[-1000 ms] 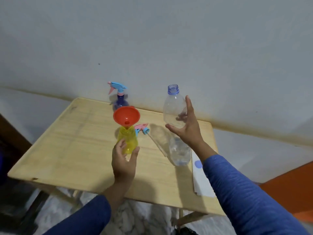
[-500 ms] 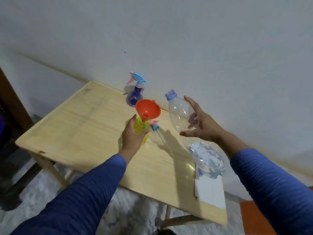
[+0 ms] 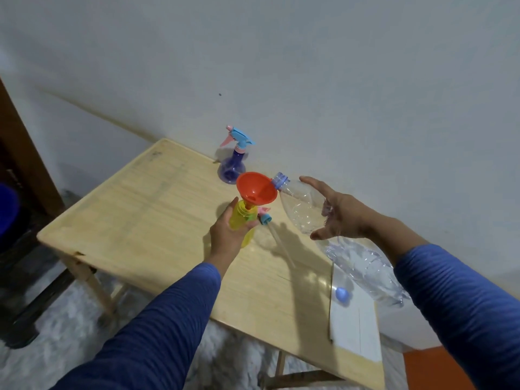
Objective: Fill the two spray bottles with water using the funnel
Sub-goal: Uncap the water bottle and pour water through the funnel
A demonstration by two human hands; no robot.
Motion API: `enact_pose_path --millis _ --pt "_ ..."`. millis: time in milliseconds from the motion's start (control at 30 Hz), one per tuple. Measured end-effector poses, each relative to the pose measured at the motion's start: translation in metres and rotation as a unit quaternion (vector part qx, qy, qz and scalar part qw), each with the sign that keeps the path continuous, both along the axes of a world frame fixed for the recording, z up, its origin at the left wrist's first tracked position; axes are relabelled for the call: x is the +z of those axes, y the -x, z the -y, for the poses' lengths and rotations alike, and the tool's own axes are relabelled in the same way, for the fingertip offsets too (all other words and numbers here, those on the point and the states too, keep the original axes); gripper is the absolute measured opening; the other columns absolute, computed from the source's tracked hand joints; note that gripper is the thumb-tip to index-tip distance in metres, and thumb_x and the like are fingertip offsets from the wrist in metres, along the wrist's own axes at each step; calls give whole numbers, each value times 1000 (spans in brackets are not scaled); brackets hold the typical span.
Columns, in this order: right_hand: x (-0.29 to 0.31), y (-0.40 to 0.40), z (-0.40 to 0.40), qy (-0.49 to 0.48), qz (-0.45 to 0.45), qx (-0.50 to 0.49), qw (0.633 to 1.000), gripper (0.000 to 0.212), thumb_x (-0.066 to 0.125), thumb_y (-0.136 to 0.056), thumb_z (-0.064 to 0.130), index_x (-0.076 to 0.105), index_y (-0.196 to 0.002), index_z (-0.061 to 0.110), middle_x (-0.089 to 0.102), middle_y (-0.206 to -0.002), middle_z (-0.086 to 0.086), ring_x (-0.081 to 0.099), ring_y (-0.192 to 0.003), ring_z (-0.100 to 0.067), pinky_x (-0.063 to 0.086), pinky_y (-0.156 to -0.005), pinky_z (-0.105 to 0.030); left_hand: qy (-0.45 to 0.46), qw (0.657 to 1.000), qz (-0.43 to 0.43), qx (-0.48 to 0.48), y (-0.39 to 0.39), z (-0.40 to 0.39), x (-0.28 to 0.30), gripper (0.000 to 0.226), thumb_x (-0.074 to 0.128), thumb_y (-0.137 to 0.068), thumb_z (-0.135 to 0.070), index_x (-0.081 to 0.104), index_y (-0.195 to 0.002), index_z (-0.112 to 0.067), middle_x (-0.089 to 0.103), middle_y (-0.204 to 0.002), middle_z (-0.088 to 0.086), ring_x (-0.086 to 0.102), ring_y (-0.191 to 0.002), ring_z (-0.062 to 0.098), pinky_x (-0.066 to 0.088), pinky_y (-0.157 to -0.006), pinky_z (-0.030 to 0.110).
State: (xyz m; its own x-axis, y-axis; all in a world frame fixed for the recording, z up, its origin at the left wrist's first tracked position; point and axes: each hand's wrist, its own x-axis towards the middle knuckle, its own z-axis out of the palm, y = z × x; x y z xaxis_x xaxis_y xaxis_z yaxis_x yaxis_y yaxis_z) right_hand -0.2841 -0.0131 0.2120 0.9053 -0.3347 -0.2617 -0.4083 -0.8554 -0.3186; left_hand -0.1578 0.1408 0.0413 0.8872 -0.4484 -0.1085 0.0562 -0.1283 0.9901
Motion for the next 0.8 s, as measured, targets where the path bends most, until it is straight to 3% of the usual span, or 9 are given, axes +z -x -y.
enact_pose_path --millis 133,400,600,800 --pt "5 -5 4 5 -9 0 1000 112 85 -64 19 10 -141 53 42 -76 9 44 -62 2 44 -76 -27 6 1000 -3 2 1 0 -3 76 76 -75 -32 39 -141 -31 53 -135 -6 47 -124 14 37 -96 23" --pt "9 -12 11 32 -53 15 998 116 87 -63 24 6 -140 56 46 -82 11 49 -76 2 40 -80 -27 2 1000 2 -3 0 -2 -2 76 75 -77 -30 36 -142 -31 51 -137 -5 45 -126 15 35 -97 23" --pt "13 -11 11 47 -67 11 997 115 86 -63 22 7 -139 56 54 -98 -4 56 -92 -18 40 -82 -27 5 1000 0 -1 1 -2 -1 75 74 -77 -30 37 -142 -30 52 -136 -6 45 -122 11 33 -93 18" --pt "20 -10 8 54 -84 10 995 113 86 -64 19 9 -138 58 45 -85 14 52 -92 -19 42 -83 -31 -6 1000 11 0 1 -1 -2 74 74 -76 -33 39 -141 -29 56 -133 -3 49 -121 15 37 -94 24"
